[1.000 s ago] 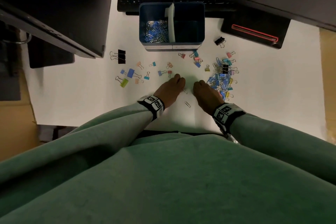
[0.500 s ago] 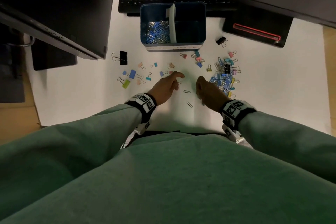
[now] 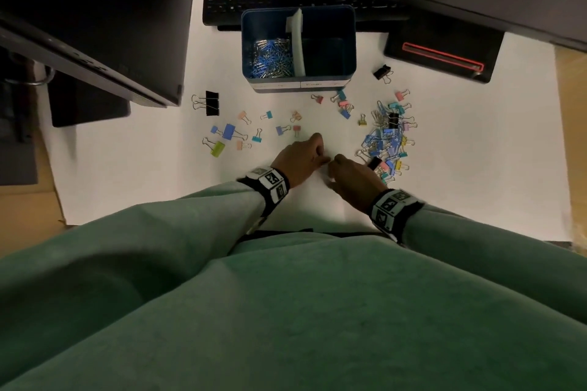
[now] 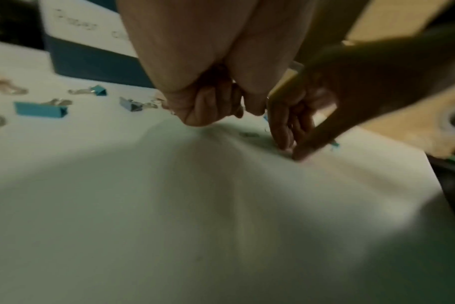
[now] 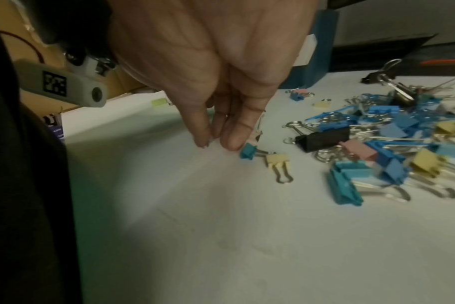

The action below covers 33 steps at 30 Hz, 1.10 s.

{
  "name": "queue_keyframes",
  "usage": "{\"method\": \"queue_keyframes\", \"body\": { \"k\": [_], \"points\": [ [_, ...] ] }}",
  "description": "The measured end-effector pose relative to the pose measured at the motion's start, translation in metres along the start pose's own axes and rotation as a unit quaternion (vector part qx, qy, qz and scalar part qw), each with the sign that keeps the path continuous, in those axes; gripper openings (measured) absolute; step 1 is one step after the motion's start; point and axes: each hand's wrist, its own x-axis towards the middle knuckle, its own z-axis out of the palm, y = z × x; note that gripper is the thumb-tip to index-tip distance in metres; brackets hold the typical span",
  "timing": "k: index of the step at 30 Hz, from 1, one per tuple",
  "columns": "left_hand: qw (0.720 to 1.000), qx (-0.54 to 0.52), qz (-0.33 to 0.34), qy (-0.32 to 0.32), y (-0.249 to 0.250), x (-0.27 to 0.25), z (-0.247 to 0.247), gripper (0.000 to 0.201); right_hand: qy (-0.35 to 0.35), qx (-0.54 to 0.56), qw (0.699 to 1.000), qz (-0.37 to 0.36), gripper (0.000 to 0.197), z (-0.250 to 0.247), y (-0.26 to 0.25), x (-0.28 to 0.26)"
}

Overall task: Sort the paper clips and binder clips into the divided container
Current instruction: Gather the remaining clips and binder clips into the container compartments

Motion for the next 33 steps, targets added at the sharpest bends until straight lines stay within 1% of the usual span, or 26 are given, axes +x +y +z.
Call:
{"method": "queue_keyframes", "body": {
  "k": [3, 5, 8, 10, 12, 14, 16, 18, 20, 21, 22, 23, 25, 27, 28, 30, 31, 33],
  "points": [
    [0.995, 0.1, 0.019, -0.009, 0.003, -0.002, 0.006, 0.015, -0.005, -0.017, 1.0, 0.008, 0.016, 0.003, -0.004, 0.008],
    [0.991, 0.13, 0.032, -0.011, 0.004, -0.002, 0.009, 0.011, -0.02, -0.011, 1.0, 0.016, 0.012, 0.002, -0.002, 0.011],
    [0.991, 0.128, 0.024, -0.018, 0.004, -0.002, 0.006, 0.01, -0.041, 0.013, 0.999, 0.024, 0.01, -0.01, -0.001, 0.009],
    [0.995, 0.093, 0.019, 0.014, 0.003, -0.004, -0.005, 0.013, -0.026, 0.057, 0.997, 0.036, 0.008, -0.024, 0.0, 0.009],
    [0.996, 0.045, 0.013, 0.07, 0.003, -0.004, -0.028, 0.015, 0.018, 0.126, 0.991, 0.04, 0.009, -0.045, -0.001, 0.014],
    [0.991, 0.01, -0.002, 0.13, 0.001, -0.002, -0.059, 0.012, 0.079, 0.166, 0.982, 0.03, 0.008, -0.071, -0.008, 0.027],
    [0.982, -0.011, -0.016, 0.186, 0.0, 0.004, -0.097, 0.012, 0.144, 0.171, 0.975, 0.01, 0.009, -0.103, -0.024, 0.046],
    [0.973, -0.007, -0.025, 0.23, 0.001, 0.014, -0.136, 0.015, 0.199, 0.167, 0.966, -0.015, 0.008, -0.133, -0.045, 0.072],
    [0.969, 0.024, -0.052, 0.242, 0.0, 0.027, -0.166, 0.018, 0.244, 0.172, 0.954, -0.026, 0.006, -0.156, -0.066, 0.101],
    [0.969, 0.037, -0.069, 0.232, -0.002, 0.033, -0.175, 0.02, 0.251, 0.163, 0.954, -0.029, 0.007, -0.164, -0.073, 0.116],
    [0.971, 0.043, -0.082, 0.22, -0.004, 0.038, -0.181, 0.022, 0.244, 0.142, 0.959, -0.029, 0.009, -0.168, -0.076, 0.131],
    [0.973, 0.038, -0.088, 0.208, -0.006, 0.04, -0.184, 0.027, 0.227, 0.111, 0.967, -0.027, 0.012, -0.17, -0.078, 0.144],
    [0.977, -0.002, -0.088, 0.192, -0.013, 0.038, -0.185, 0.045, 0.169, 0.054, 0.984, -0.021, 0.019, -0.168, -0.075, 0.162],
    [0.975, -0.037, -0.071, 0.207, -0.016, 0.031, -0.18, 0.062, 0.104, 0.013, 0.994, -0.036, 0.025, -0.163, -0.066, 0.169],
    [0.97, -0.054, -0.056, 0.23, -0.015, 0.028, -0.174, 0.065, 0.088, 0.002, 0.995, -0.051, 0.026, -0.161, -0.06, 0.169],
    [0.951, -0.08, -0.038, 0.298, -0.01, 0.019, -0.16, 0.063, 0.099, 0.015, 0.992, -0.08, 0.025, -0.16, -0.045, 0.164],
    [0.936, -0.084, -0.042, 0.339, -0.005, 0.014, -0.151, 0.059, 0.124, 0.037, 0.987, -0.094, 0.024, -0.162, -0.039, 0.159],
    [0.91, -0.082, -0.049, 0.404, 0.006, 0.002, -0.125, 0.039, 0.185, 0.078, 0.974, -0.109, 0.025, -0.167, -0.025, 0.146]
  ]
}}
